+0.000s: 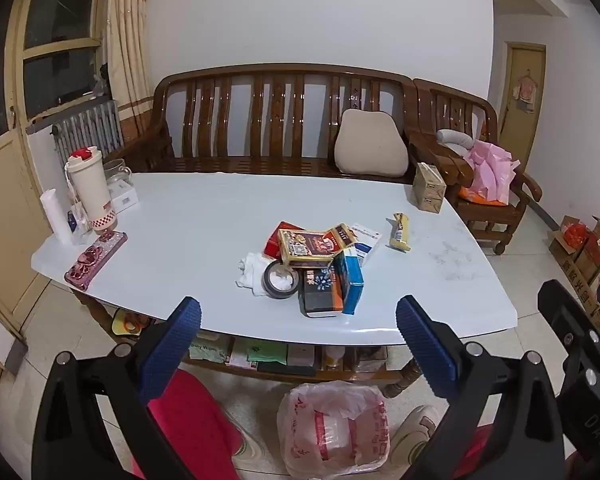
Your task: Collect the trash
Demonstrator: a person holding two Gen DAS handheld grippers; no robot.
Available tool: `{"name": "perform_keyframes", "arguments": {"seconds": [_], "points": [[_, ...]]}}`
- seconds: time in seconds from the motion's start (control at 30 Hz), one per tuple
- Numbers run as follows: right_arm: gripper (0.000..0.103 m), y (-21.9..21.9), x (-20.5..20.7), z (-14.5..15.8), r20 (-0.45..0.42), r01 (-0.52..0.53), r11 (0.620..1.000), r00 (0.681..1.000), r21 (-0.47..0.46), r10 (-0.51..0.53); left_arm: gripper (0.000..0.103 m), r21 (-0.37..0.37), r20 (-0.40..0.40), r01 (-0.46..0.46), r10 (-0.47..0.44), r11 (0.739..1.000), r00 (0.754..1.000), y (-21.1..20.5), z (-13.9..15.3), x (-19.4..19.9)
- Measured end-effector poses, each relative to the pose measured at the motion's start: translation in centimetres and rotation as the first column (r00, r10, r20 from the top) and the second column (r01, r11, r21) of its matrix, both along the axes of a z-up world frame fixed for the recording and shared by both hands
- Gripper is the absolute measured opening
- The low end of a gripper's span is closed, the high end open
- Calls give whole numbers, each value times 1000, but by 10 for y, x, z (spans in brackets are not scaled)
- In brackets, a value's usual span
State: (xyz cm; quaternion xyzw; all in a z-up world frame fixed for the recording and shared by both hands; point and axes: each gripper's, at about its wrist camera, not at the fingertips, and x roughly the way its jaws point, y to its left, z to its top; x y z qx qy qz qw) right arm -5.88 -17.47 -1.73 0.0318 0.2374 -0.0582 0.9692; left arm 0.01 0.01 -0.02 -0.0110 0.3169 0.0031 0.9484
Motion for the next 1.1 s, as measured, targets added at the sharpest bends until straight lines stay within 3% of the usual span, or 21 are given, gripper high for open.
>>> {"name": "perform_keyframes", "arguments": {"seconds": [0.8, 1.1], "points": [[97, 1, -3, -3, 1, -5, 1000, 1000, -8, 5, 96, 20, -8, -11, 12, 1000, 1000, 5, -5, 0], [97, -1, -5, 0, 3, -10, 1000, 1000, -7, 10, 96, -9, -5, -26, 25, 1000, 1000, 9, 1, -2]]}}
